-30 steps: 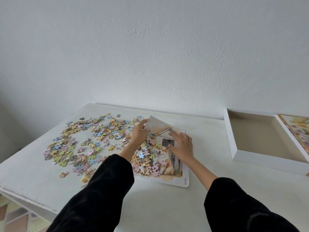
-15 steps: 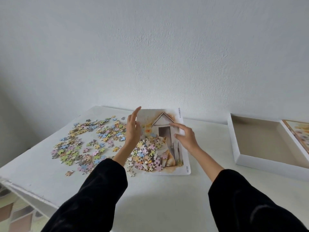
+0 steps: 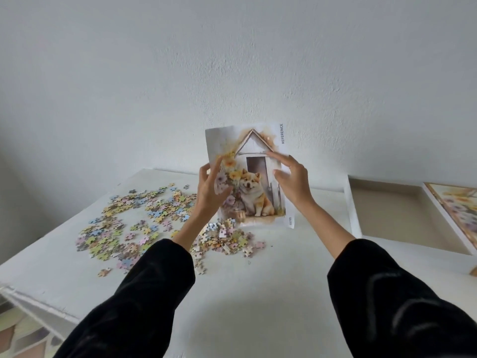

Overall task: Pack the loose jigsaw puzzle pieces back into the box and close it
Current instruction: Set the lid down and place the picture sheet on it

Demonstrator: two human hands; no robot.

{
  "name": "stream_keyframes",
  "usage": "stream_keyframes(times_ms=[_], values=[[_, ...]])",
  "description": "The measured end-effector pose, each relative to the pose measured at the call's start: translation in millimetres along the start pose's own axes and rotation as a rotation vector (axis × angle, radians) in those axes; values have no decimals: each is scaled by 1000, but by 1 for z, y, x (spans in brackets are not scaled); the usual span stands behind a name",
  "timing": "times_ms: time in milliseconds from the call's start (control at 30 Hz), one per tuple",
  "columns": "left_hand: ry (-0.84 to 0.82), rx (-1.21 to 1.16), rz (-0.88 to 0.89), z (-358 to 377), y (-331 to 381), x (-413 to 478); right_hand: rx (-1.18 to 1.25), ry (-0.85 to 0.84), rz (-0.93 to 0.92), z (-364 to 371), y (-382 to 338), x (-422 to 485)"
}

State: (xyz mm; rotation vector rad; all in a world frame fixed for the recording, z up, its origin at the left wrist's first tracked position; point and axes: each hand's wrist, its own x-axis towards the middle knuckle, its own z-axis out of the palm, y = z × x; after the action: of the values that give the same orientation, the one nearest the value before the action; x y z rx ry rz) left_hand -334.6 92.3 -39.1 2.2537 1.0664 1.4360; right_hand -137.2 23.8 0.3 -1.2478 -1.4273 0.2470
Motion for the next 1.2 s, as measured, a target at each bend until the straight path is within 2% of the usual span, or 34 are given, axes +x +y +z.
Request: stream_keyframes(times_ms=[267, 433, 567, 767, 933, 1067, 1200], values=[[118, 18, 166, 38, 55, 48, -322, -127, -67, -67, 7, 18], [126, -119, 186, 79, 110, 75, -380, 58, -75, -138, 9, 30], [94, -288, 139, 119, 155, 82, -444, 166, -13, -198, 20, 22], [-187, -438, -13, 202, 199, 64, -523, 229, 211, -272, 52, 0], [-371, -396, -78, 258, 211, 39, -576, 204, 373, -299, 84, -26], [-496, -181, -119, 284, 209, 21, -578, 144, 472, -302, 109, -44], [-698, 129, -146, 294, 207, 8, -649, 12, 597, -295, 134, -60]])
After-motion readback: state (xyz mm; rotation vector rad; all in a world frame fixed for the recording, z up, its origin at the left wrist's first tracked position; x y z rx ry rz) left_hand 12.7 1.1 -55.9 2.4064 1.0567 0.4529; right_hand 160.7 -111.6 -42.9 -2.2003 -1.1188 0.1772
